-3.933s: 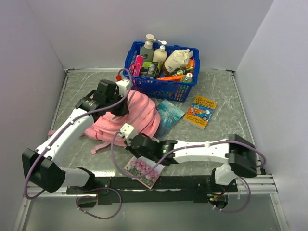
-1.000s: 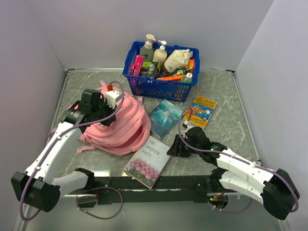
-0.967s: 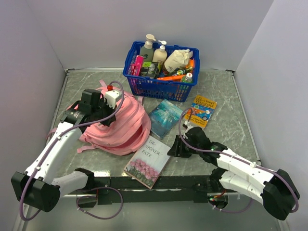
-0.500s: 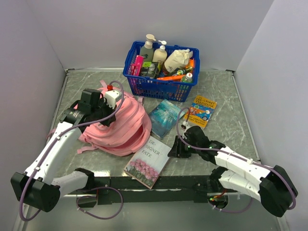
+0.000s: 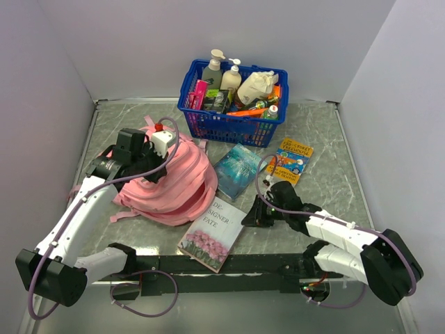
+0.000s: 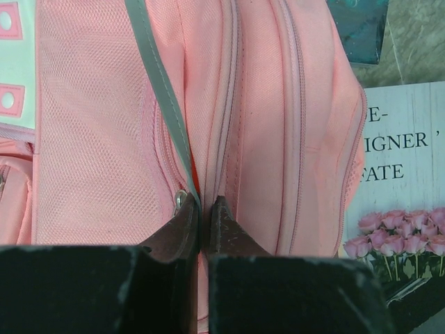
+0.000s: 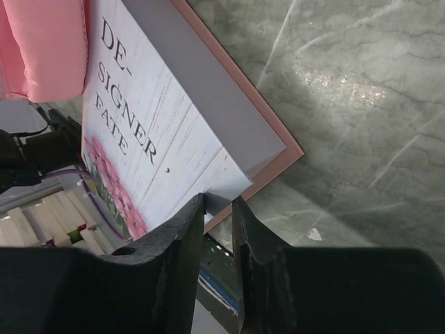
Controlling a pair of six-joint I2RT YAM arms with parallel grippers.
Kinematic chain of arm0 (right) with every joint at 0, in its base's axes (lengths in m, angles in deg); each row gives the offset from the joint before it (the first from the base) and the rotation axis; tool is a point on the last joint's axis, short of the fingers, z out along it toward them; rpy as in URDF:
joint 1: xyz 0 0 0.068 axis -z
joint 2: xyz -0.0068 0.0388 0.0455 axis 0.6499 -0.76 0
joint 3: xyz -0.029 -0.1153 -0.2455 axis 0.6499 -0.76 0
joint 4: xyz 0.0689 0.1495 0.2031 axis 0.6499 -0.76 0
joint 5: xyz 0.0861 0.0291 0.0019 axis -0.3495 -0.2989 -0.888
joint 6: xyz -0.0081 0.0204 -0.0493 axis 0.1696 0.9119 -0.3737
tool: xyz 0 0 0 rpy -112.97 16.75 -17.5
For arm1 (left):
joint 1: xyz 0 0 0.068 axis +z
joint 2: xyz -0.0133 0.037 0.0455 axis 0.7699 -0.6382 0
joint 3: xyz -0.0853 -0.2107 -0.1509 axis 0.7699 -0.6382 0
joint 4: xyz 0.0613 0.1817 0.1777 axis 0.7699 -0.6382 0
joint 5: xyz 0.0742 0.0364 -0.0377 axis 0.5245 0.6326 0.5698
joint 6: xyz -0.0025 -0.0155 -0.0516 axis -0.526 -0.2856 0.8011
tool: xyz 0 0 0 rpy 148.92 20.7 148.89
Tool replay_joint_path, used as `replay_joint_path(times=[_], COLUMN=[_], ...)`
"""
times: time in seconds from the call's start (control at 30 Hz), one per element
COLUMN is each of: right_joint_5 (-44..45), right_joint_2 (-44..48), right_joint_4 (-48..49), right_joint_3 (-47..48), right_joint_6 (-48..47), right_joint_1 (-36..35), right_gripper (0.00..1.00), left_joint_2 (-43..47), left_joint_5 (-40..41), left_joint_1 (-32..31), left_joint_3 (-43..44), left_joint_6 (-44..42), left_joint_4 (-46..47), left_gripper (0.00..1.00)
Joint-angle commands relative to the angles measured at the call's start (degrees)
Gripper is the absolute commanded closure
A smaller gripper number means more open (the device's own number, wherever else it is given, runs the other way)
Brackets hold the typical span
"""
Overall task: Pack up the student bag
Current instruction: Pick up the book from the center of the board.
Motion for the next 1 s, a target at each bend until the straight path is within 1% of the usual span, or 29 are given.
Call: replay_joint_path(times=[0.0,0.07,0.1,0.17,0.2,0.33,0.37,0.47,0.57,0.83,0.9,0.97], right_joint_5=[-2.49,-2.67,-2.67,-2.93,-2.93,-1.45,-1.09,0.58,-0.2,-3.46,-4.42,-5.04], right_joint_2=[-2.28,-2.55,-2.63,-2.64,-1.94,3.68,6.65,12.63,17.47,24.52,25.49,25.58], right_joint_4=[7.35,8.58,8.76,8.85,8.5,4.12,0.27,-6.94,-10.57,-20.14,-21.55,-19.82], right_joint_3=[-1.42,-1.69,-1.78,-1.6,-1.43,0.41,1.99,4.98,6.92,13.59,15.09,15.62], right_joint_6=[2.27,2.89,3.07,3.42,3.42,2.46,2.02,-0.44,-1.68,-3.87,-4.23,-3.26], right_joint_1=[0.42,0.51,0.6,0.77,0.95,1.04,1.12,1.12,1.3,1.39,1.39,1.39], right_gripper=[0.73,0.8,0.89,0.98,1.0,1.0,1.0,1.0,1.0,1.0,1.0,1.0], left_joint_2=[2.4,2.49,2.49,2.66,2.75,3.02,2.93,2.58,2.67,1.61,1.52,1.52], left_joint_5=[-3.65,-3.73,-3.73,-3.65,-3.65,-2.51,-2.07,-0.05,1.62,-0.57,-1.01,-3.01], left_joint_1=[-0.05,-0.05,-0.05,-0.05,-0.05,-0.05,-0.05,0.13,0.39,1.27,1.45,1.62], left_joint_3=[4.21,3.95,3.95,3.86,3.95,4.04,4.04,3.69,2.54,1.05,1.05,0.96], left_joint_6=[-0.62,-0.53,-0.53,-0.53,-0.53,-0.27,0.08,0.44,1.23,2.37,2.63,3.07], left_joint_4=[5.64,5.73,5.73,5.82,5.9,6.52,6.78,7.75,9.5,11.35,12.05,12.14], left_gripper=[0.99,0.99,0.99,0.99,0.99,0.99,0.99,0.99,0.99,0.99,0.99,0.99])
